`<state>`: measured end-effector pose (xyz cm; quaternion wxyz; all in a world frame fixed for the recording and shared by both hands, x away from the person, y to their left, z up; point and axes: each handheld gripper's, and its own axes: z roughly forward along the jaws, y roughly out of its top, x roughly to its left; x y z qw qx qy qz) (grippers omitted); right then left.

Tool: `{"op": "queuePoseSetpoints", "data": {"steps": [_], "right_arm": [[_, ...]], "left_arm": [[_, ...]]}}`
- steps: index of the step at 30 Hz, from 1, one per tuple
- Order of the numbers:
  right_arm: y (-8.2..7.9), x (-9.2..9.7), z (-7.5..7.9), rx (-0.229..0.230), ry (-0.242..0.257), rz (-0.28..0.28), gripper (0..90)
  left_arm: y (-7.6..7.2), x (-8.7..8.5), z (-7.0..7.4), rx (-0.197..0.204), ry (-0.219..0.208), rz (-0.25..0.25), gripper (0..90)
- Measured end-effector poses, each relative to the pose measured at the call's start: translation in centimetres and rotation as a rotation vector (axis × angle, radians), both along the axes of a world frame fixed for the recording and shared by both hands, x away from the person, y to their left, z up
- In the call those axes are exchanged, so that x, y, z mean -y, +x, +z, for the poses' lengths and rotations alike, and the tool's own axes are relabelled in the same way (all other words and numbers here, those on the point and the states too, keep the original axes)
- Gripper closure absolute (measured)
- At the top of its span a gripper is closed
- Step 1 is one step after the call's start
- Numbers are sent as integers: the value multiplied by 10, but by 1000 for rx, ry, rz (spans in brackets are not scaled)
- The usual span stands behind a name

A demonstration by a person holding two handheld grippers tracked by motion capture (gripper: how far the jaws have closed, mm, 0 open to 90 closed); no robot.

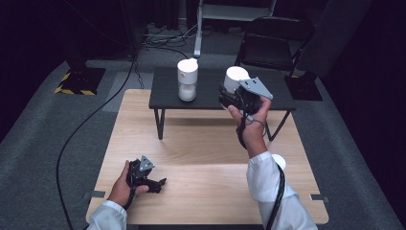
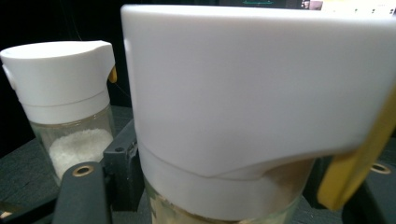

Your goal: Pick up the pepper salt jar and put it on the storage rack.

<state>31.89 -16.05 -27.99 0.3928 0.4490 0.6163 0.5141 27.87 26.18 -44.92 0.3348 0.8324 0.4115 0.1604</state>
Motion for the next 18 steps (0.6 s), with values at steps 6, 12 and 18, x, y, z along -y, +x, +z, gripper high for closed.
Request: {"op": "queuePoseSetpoints", "data": {"steps": [6, 12, 18], "right_arm": [[11, 0, 2, -14, 16, -17, 298], [18, 0, 4, -21, 33, -34, 298], [27, -1, 4, -27, 30, -38, 297]], "left_arm": [[0, 0, 0, 0, 0, 0, 0], [0, 0, 0, 0, 0, 0, 0], [0, 0, 0, 0, 1, 0, 0]]}}
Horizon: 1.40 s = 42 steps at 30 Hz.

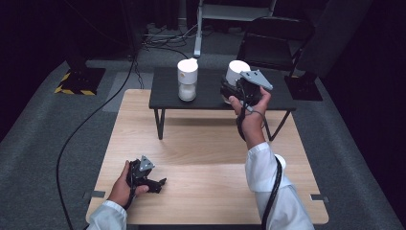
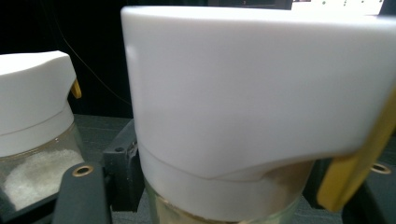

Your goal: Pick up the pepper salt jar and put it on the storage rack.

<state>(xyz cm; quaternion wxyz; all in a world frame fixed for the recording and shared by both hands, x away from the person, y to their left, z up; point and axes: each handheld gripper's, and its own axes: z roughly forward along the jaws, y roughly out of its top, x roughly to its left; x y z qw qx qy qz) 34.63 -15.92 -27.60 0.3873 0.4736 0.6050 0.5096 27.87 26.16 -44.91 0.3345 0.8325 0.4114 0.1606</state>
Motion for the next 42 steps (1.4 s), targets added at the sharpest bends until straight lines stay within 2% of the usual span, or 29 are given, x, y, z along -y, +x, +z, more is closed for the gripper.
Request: {"op": "queuePoseSetpoints", "data": {"steps": [21, 32, 42], "right_arm": [[25, -5, -4, -29, -8, -10, 295], [31, -5, -9, -35, -26, -15, 294], [32, -5, -8, -34, -41, -10, 291]], "left_arm": [[0, 0, 0, 1, 1, -8, 0], [0, -1, 0, 1, -1, -11, 0], [0, -1, 0, 0, 0, -11, 0]]}}
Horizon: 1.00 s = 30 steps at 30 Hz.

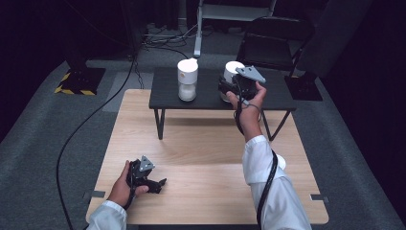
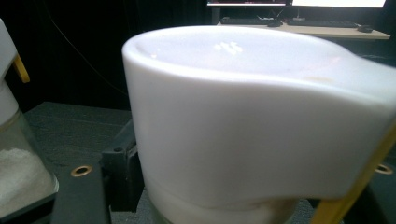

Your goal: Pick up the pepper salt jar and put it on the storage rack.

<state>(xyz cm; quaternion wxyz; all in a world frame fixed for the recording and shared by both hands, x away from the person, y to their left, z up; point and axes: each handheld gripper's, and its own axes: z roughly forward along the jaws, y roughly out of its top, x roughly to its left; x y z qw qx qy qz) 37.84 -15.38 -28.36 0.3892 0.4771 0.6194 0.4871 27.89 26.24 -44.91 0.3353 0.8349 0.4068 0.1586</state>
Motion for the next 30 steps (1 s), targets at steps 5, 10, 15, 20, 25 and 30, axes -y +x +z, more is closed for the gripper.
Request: {"op": "queuePoseSetpoints", "data": {"steps": [5, 10, 15, 20, 25, 30], "right_arm": [[1, 0, -1, 3, -2, 0, 267], [3, 0, -2, -9, -9, 1, 252], [6, -1, -4, -26, -22, -12, 205], [7, -2, -4, -35, -24, -13, 192], [10, 1, -3, -58, -24, 6, 150], [8, -1, -3, -57, -50, 13, 61]], "left_arm": [[0, 0, 0, 0, 0, 0, 0], [0, 0, 0, 0, -1, 0, 0], [0, 0, 0, 0, 0, 0, 0], [0, 0, 0, 0, -1, 0, 0], [0, 0, 0, 0, -1, 0, 0], [0, 0, 0, 0, -1, 0, 0]]}}
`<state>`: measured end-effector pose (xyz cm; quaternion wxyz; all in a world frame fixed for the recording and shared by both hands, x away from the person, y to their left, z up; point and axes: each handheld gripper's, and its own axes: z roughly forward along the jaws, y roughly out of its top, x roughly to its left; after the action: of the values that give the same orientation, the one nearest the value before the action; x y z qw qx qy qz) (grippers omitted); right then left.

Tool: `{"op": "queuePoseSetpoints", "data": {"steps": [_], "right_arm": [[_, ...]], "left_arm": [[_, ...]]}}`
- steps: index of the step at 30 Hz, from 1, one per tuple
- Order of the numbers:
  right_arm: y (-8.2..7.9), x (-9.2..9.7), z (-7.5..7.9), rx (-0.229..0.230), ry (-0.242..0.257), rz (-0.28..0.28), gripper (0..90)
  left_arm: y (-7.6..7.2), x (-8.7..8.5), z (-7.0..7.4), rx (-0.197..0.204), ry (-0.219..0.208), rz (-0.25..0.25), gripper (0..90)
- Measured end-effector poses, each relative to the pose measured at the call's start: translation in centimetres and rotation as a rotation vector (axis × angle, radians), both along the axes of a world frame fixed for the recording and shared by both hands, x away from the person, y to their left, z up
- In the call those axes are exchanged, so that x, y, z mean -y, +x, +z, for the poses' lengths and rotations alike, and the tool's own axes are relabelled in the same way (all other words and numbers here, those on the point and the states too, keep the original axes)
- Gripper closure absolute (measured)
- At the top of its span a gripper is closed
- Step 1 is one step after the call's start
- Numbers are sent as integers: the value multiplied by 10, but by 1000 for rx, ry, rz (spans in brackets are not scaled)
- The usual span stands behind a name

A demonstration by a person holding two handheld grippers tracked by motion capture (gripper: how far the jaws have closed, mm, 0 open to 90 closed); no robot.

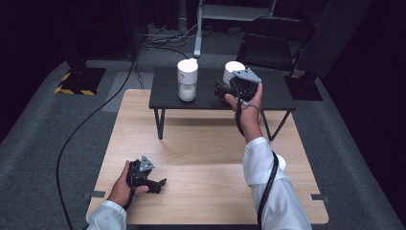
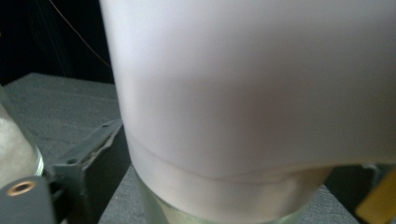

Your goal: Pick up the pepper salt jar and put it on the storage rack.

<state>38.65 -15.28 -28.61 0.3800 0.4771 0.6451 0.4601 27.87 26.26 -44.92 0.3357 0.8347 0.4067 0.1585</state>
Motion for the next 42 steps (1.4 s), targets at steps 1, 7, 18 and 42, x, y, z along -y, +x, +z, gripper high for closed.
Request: {"op": "queuePoseSetpoints", "data": {"steps": [1, 7, 18, 42], "right_arm": [[0, 1, 1, -4, 10, 7, 56], [2, 0, 2, -17, -16, 10, 9], [-5, 0, 6, -15, -56, 14, 5], [-44, 6, 12, 41, -138, 52, 4]], "left_arm": [[0, 0, 0, 0, 0, 0, 0], [0, 0, 0, 0, 0, 0, 0], [0, 0, 0, 1, 2, -2, 0], [0, 0, 0, 0, 1, -1, 0]]}}
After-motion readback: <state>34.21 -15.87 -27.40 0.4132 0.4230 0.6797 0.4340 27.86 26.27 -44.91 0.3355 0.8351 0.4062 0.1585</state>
